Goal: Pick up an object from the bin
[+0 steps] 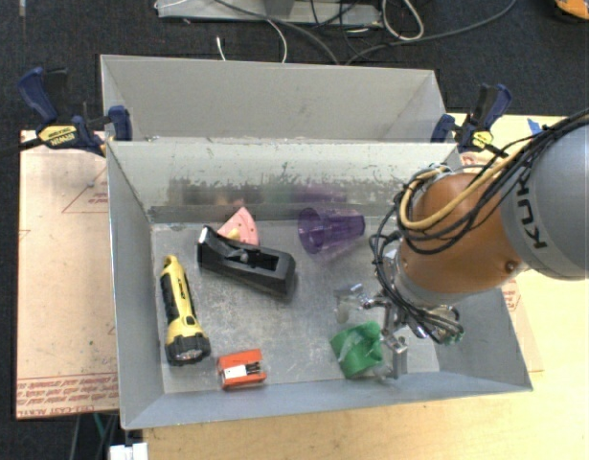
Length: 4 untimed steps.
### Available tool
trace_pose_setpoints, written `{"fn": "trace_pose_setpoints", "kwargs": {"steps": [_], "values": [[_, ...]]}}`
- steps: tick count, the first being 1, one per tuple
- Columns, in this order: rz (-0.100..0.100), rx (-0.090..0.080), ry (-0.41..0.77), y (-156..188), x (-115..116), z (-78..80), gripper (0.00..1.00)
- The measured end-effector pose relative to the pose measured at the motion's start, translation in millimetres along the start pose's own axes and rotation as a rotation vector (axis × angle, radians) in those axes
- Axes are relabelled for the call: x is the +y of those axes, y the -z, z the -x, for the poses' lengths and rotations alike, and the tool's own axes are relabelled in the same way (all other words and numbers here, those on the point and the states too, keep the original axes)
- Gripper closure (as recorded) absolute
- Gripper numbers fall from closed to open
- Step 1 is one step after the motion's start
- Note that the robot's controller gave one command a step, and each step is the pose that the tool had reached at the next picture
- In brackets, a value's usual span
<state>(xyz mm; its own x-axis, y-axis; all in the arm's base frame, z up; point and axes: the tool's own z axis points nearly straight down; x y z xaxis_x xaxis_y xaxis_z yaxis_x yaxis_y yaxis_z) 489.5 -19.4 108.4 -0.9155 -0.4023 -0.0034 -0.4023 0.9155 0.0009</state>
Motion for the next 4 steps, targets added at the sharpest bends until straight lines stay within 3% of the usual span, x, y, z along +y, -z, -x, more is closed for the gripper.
{"fn": "trace_pose_setpoints", "kwargs": {"steps": [1, 2, 3, 4], "values": [[0.003, 0.004, -0.095, -24.0, -0.2, 5.1, 0.0], [-0.002, -0.006, 0.142, -34.4, -5.3, 4.1, 0.0], [0.004, 0.0, -0.125, -32.4, -0.2, 5.7, 1.0], [0.004, 0.0, -0.125, -32.2, -0.2, 5.7, 1.0]]}}
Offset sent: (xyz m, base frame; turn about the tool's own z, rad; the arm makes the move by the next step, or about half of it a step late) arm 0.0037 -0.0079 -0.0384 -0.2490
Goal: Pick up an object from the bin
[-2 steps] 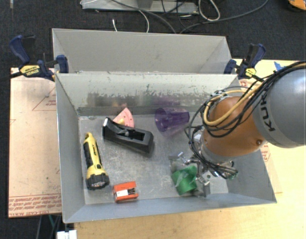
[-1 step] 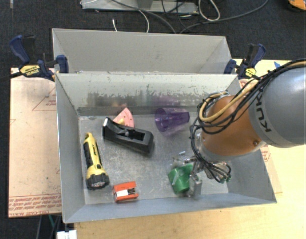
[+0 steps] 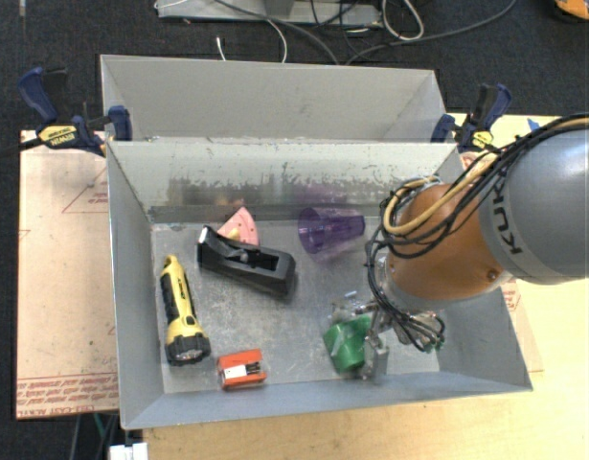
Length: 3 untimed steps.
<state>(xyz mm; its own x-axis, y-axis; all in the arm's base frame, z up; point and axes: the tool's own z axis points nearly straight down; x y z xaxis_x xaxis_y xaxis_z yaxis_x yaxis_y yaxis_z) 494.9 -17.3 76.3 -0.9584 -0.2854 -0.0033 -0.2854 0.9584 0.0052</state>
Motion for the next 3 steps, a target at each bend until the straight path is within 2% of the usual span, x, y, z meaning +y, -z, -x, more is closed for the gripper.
{"fn": "trace_pose_setpoints", "kwargs": {"steps": [1, 2, 3], "values": [[0.002, 0.002, -0.001, 20.0, 0.9, -0.5, 1.0], [0.004, 0.007, -0.001, 62.0, 1.9, -1.6, 1.0], [0.002, 0.003, -0.002, 111.1, 1.4, 0.0, 1.0]]}}
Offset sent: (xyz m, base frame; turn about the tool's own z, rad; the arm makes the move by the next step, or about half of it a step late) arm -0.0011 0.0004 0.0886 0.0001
